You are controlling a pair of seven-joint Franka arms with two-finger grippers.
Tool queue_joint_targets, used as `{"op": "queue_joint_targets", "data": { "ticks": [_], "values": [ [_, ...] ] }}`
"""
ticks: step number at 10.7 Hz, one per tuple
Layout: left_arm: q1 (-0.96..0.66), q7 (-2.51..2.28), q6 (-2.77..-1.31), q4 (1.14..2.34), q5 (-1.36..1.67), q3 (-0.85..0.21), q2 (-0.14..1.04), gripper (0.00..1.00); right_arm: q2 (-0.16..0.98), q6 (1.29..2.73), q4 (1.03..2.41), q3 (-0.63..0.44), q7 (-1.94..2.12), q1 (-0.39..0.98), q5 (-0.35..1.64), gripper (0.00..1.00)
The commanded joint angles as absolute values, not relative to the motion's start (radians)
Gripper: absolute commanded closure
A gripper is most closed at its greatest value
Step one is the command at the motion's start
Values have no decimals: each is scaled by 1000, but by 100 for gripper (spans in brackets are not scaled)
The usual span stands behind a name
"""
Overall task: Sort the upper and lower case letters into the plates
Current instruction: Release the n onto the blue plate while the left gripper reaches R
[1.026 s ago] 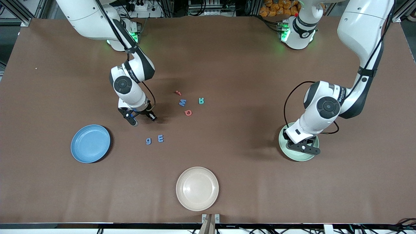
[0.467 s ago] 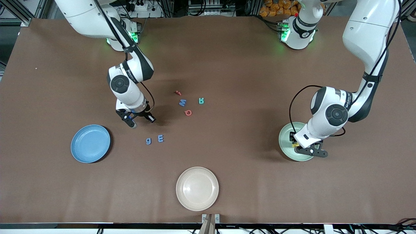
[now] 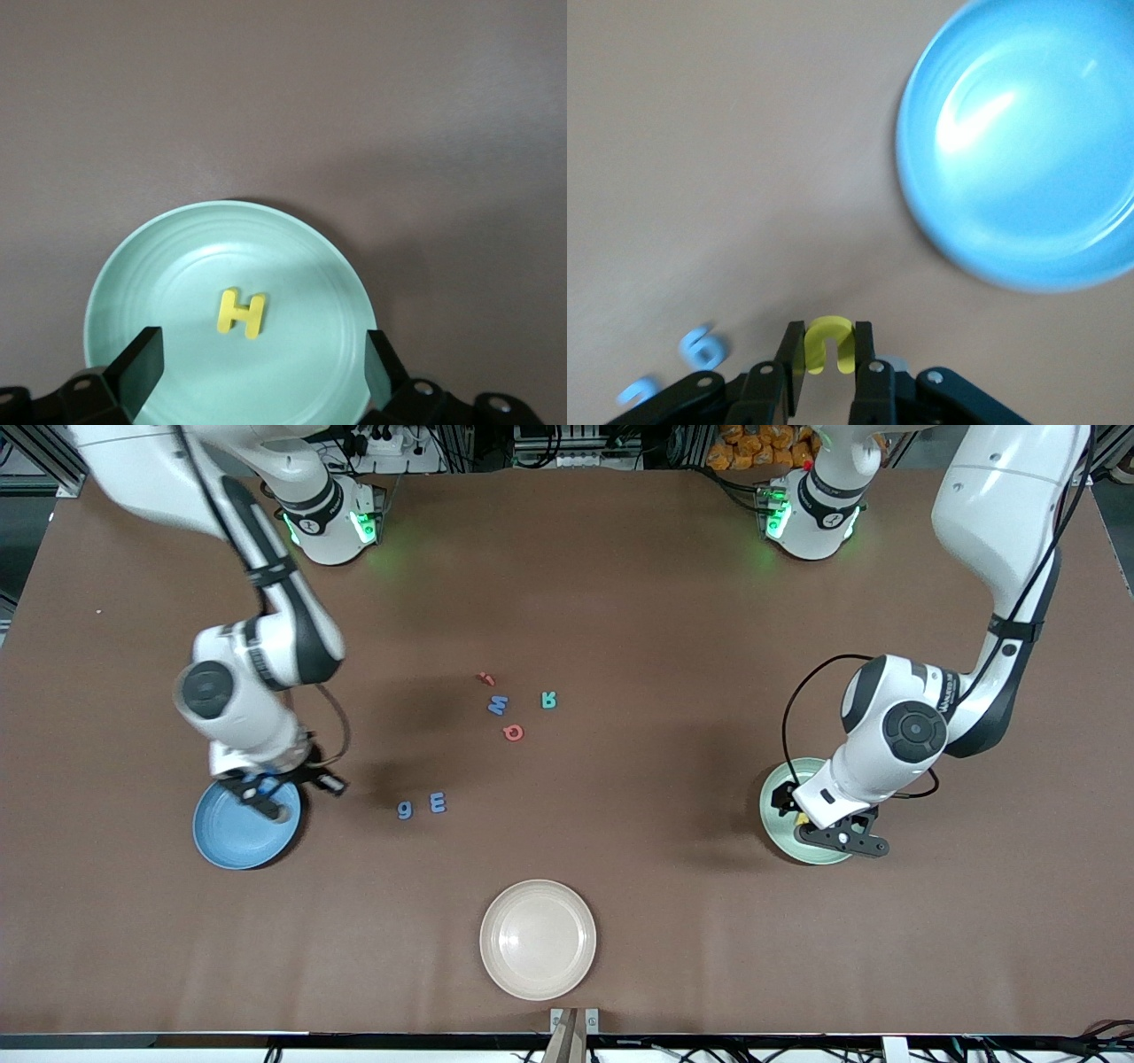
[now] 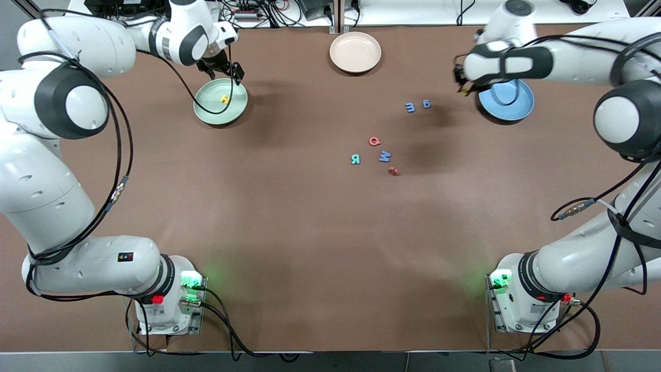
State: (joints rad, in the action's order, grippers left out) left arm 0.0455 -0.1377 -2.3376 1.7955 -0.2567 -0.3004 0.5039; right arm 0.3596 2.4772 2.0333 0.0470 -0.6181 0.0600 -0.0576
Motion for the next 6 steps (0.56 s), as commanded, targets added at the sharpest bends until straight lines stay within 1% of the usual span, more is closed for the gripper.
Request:
{"op": "queue_joint_targets", "data": {
  "ticks": [1, 3, 5, 6],
  "values": [
    [55, -158, -2226, 1795, -273, -351, 408, 0, 380, 2474, 2010, 60, -416, -65, -148, 100],
    [54, -167, -2148, 1749, -238, -402, 400, 0, 423, 2482, 1967, 61, -387, -119, -276, 100],
    [28, -179, -2140, 1733, -172, -413, 411, 0, 457, 2516, 1933, 61, -380, -127, -291, 100],
    [-6, -219, -2140, 1730, -172, -414, 417, 0, 465, 2517, 1916, 61, -379, -147, -290, 61]
  ]
}}
